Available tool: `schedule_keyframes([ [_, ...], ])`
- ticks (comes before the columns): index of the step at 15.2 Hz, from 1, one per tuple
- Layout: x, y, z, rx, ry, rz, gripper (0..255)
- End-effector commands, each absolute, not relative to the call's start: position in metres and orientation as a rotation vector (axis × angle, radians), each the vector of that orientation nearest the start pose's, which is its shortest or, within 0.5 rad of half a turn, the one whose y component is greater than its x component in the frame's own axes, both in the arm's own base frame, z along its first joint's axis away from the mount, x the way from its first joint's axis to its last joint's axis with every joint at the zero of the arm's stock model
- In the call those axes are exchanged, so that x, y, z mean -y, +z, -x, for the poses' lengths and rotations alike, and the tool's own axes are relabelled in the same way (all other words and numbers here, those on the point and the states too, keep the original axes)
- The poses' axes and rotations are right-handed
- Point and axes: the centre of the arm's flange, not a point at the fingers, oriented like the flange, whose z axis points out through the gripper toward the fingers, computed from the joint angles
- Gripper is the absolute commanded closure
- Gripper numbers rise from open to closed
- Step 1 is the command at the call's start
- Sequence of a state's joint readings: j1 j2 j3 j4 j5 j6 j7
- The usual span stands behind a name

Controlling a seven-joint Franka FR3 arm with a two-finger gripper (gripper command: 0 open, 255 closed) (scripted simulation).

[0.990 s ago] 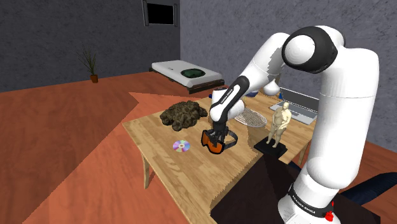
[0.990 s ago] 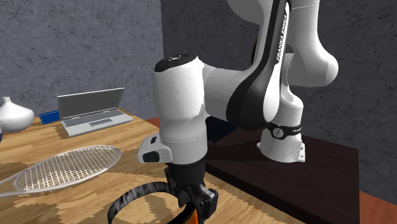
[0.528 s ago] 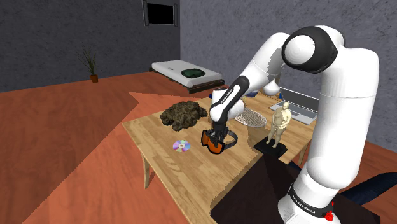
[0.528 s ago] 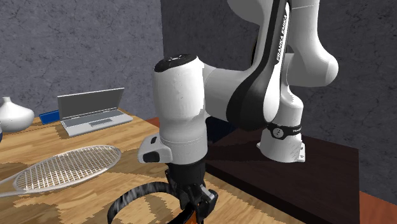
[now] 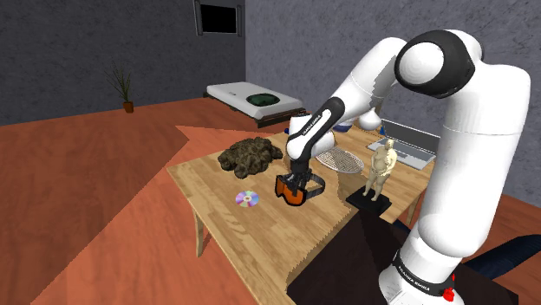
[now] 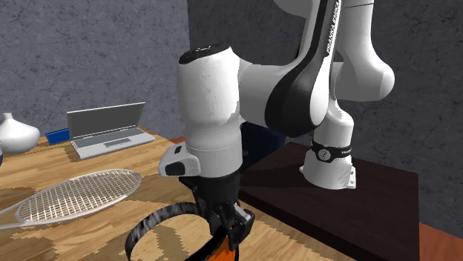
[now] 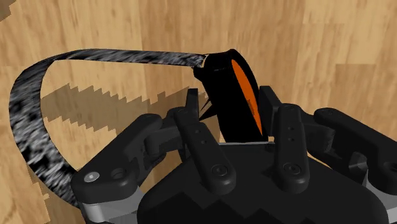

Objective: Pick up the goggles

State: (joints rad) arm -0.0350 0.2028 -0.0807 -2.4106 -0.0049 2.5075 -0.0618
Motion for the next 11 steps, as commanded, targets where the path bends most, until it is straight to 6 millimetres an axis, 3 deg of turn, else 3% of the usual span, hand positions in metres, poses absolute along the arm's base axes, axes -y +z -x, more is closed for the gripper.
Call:
schedule_keyframes([
  [1, 0.057, 0.232, -0.482, -0.077, 0.168, 3.146, 255],
  [9, 0.057, 0.274, -0.482, -0.077, 0.168, 3.146, 255],
  [11, 0.057, 0.275, -0.482, -0.077, 0.168, 3.146, 255],
])
